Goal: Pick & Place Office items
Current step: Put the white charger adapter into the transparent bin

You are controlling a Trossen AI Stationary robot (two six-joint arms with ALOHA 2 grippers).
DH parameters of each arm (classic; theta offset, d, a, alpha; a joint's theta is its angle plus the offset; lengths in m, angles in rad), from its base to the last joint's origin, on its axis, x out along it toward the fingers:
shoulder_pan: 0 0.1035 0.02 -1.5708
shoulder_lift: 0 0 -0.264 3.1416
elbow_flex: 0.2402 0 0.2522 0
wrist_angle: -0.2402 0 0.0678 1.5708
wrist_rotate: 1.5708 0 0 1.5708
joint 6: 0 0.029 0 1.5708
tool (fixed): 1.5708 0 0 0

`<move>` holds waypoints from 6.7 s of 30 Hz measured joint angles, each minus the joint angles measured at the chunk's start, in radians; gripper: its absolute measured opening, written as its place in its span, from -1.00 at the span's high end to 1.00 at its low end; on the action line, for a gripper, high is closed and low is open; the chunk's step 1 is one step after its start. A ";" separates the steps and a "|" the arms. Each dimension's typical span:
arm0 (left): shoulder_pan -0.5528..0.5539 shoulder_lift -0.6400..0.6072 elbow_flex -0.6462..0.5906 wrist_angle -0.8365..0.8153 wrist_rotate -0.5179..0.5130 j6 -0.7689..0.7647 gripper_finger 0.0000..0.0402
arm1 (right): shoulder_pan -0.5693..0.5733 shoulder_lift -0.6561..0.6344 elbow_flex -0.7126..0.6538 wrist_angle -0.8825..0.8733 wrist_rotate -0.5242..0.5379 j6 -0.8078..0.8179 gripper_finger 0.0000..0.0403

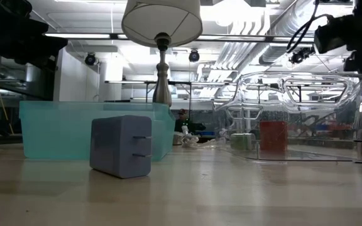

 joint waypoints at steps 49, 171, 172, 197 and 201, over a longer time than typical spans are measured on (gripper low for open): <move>0.000 0.000 0.000 0.000 0.000 0.000 0.07 | 0.115 0.165 -0.195 0.180 0.069 0.066 -0.06; 0.000 0.000 0.000 0.000 0.000 0.000 0.07 | -0.032 0.735 0.469 0.129 0.081 -0.308 0.47; 0.000 0.000 0.000 0.000 0.000 0.000 0.07 | -0.032 0.737 0.454 0.149 0.065 -0.306 0.47; 0.000 0.000 0.000 0.000 0.000 0.000 0.07 | -0.026 0.735 0.336 0.300 -0.009 -0.310 0.38; 0.000 0.000 0.000 0.000 0.000 0.000 0.07 | -0.026 0.735 0.336 0.300 -0.009 -0.310 0.38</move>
